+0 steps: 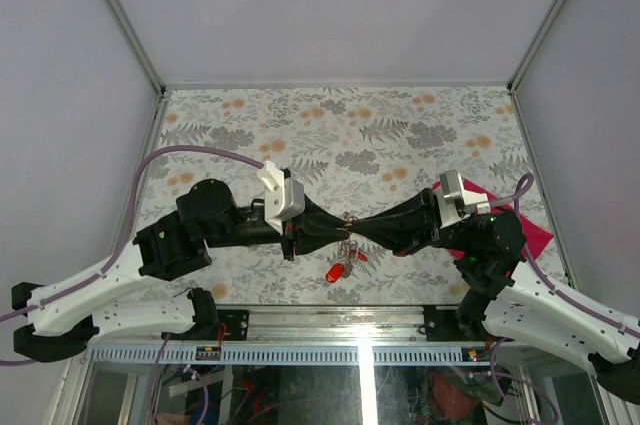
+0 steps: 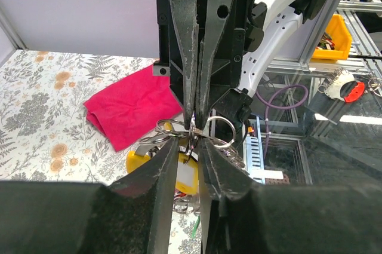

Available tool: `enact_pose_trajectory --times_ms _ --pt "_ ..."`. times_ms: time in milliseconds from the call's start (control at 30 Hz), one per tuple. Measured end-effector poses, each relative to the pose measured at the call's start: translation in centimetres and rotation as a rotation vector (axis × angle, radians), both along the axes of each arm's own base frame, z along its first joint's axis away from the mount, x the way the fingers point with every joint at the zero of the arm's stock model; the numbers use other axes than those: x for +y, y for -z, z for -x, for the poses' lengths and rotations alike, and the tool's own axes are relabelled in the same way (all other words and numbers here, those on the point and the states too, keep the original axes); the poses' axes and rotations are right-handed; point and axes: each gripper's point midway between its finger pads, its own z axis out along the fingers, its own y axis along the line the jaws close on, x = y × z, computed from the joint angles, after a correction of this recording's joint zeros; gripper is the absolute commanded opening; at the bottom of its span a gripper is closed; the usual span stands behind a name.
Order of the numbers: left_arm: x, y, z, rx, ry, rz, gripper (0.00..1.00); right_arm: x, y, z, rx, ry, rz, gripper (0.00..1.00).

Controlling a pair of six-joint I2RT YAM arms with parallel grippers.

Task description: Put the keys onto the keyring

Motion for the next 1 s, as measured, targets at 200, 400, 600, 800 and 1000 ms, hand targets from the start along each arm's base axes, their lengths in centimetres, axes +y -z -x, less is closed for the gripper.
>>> enact_pose_trajectory --times_ms 200,400,600,800,1000 --pt "-0.2 0.0 0.1 0.001 0.013 0.001 0.04 0.0 0.0 0.0 0.0 0.0 0.0 0.0" --pt "-0.3 0.0 0.3 0.009 0.021 0.003 0.0 -0.1 0.0 0.1 -0.002 0.0 -0.001 0.07" --pt "-0.4 0.5 0.2 0.023 0.021 -0.073 0.0 -0.6 0.3 0.0 -0.013 0.039 0.039 0.35" --pt "0.2 1.2 -0.4 0.027 -0.006 -0.223 0.0 -2.6 0.0 -0.8 -0.028 0.167 0.085 0.4" --pt "0.6 2.7 -1.3 0.028 -0.022 -0.415 0.0 -3.6 2.3 -2.1 -0.012 0.272 0.178 0.42"
